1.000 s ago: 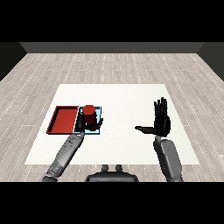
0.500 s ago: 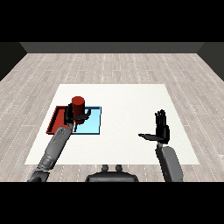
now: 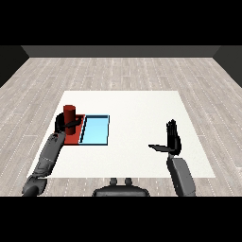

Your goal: Pick the red can and put it in the red box

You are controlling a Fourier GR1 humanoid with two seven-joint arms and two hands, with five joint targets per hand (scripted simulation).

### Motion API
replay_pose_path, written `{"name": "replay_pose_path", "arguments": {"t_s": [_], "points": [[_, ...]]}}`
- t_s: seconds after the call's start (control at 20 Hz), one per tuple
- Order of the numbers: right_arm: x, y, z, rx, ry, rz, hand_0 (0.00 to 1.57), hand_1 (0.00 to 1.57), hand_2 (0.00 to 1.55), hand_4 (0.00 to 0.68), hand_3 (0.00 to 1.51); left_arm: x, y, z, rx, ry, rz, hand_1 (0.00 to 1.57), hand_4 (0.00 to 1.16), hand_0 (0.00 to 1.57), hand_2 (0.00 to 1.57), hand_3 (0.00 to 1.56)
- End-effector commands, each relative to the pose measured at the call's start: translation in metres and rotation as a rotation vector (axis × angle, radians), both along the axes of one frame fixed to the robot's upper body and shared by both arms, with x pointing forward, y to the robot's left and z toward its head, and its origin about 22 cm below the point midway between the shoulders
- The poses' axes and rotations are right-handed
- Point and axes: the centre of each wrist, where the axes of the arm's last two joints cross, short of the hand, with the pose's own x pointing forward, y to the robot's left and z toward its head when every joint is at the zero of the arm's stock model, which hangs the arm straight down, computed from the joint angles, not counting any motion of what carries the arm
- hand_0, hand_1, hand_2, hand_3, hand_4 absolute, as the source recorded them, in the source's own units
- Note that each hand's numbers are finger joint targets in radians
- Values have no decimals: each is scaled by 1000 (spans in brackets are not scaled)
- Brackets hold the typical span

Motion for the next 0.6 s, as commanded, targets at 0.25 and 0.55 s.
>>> {"name": "replay_pose_path", "arguments": {"t_s": [0.25,0.55], "points": [[-3,-2,-1,-18,-69,6,0,0,0,0,0,-8,37,-60,88,256,213,1395,1046,1395,1435,1432],[8,-2,3,-33,-107,4,0,0,0,0,0,-13,45,-71,83,423,279,635,684,635,668,139]]}}
